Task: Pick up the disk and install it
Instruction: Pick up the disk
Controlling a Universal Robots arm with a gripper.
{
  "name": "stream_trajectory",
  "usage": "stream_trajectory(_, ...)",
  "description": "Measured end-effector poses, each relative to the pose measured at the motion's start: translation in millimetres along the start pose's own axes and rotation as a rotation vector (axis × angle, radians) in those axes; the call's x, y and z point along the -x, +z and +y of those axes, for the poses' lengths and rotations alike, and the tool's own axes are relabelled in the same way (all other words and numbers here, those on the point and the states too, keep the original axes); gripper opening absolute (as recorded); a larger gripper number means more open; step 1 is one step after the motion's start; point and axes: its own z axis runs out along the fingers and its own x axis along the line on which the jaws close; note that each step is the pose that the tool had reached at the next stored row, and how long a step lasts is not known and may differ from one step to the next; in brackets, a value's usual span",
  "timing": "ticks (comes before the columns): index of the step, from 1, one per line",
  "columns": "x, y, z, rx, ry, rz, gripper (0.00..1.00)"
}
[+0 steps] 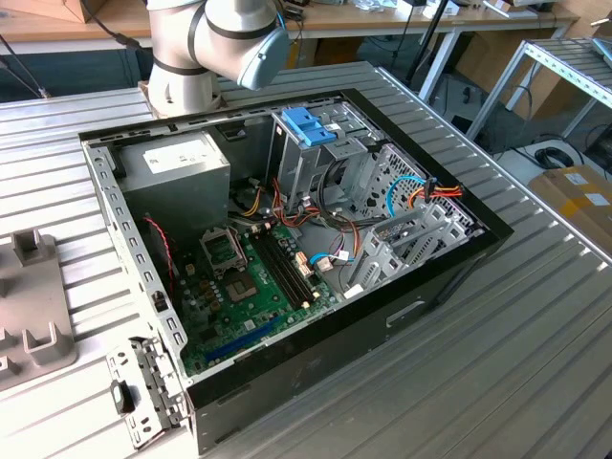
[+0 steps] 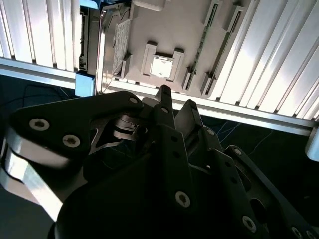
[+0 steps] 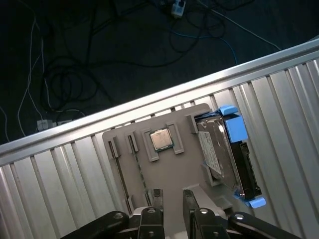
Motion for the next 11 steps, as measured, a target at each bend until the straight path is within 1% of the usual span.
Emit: stream_trajectory(11,0.0,0.0,0.0,0.0012,-0.046,0.002,0.3)
